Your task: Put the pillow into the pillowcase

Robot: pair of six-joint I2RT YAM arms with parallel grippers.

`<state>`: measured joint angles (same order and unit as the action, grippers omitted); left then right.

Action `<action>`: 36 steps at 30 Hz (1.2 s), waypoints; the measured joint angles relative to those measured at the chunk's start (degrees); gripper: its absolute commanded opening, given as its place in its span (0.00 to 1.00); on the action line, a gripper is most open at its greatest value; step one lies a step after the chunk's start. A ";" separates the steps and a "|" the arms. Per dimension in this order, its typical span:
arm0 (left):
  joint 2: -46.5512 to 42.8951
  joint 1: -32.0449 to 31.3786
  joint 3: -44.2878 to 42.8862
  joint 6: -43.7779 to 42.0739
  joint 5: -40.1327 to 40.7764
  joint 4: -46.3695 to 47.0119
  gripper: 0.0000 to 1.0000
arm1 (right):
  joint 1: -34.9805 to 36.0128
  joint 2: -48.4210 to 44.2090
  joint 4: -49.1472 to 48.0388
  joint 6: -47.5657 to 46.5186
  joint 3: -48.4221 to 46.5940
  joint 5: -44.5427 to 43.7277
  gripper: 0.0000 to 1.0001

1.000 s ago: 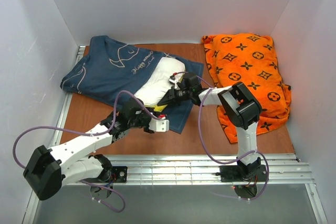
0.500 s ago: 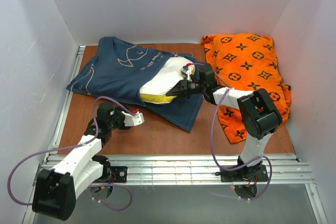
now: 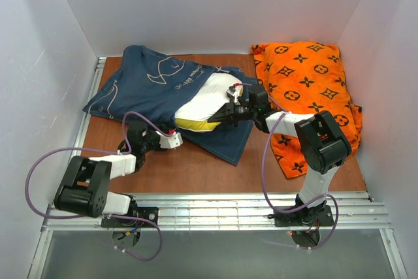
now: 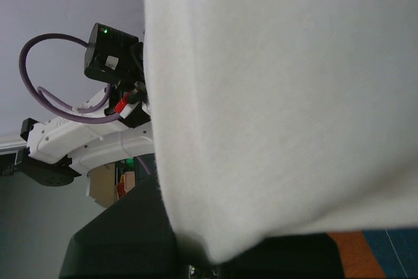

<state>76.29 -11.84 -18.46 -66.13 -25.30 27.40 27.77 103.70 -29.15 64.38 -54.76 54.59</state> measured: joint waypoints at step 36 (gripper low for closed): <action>-11.54 -14.08 -16.81 10.08 -10.16 -49.75 0.40 | 10.08 10.14 -0.22 -14.69 3.93 -12.13 0.01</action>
<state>64.75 -25.91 -35.27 -56.05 -35.46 -22.35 37.85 113.84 -29.36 49.69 -50.83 42.46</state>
